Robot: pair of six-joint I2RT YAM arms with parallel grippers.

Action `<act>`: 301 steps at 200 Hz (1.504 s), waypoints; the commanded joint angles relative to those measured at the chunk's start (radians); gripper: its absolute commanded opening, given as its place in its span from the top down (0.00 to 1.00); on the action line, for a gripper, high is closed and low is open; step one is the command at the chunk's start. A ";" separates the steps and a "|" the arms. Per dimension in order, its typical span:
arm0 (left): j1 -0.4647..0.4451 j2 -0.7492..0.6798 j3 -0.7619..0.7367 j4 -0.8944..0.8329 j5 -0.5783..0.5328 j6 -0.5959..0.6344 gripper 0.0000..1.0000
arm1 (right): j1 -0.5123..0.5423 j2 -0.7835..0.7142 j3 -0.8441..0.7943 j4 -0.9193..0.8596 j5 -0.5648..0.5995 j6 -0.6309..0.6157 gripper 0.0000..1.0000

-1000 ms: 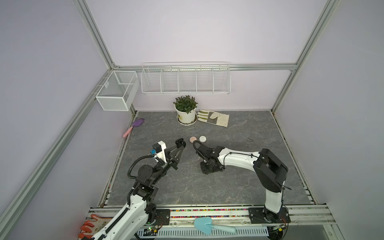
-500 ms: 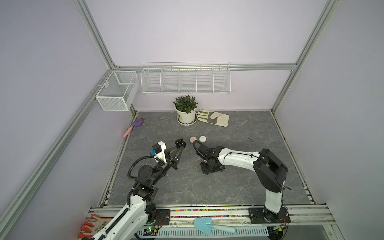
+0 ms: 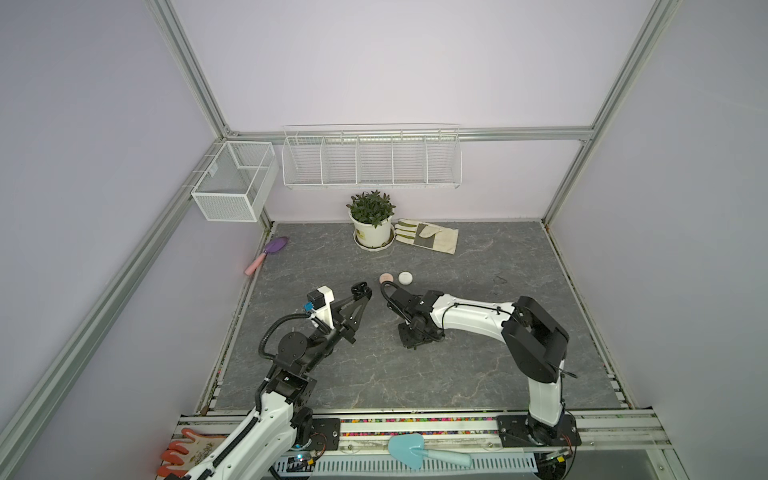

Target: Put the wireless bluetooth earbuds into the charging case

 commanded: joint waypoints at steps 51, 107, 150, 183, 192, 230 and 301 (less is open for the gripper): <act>0.005 -0.022 -0.013 0.005 -0.017 0.014 1.00 | 0.006 0.027 0.021 -0.045 0.025 0.010 0.69; 0.005 -0.025 -0.014 0.003 -0.020 0.015 1.00 | 0.008 0.036 0.027 -0.047 0.028 0.007 0.74; 0.005 -0.026 -0.014 0.000 -0.021 0.015 1.00 | 0.010 0.032 0.030 -0.049 0.029 0.005 0.76; 0.005 -0.025 -0.013 0.000 -0.021 0.014 1.00 | 0.013 0.023 0.038 -0.052 0.037 0.000 0.78; 0.005 -0.025 -0.013 -0.001 -0.022 0.014 1.00 | 0.013 0.021 0.037 -0.052 0.040 -0.002 0.78; 0.005 -0.021 -0.013 0.000 -0.029 0.011 1.00 | 0.013 0.006 0.033 -0.044 0.047 -0.013 0.79; 0.005 -0.017 -0.007 0.000 -0.031 0.002 1.00 | 0.009 -0.033 0.004 -0.003 0.054 -0.032 0.81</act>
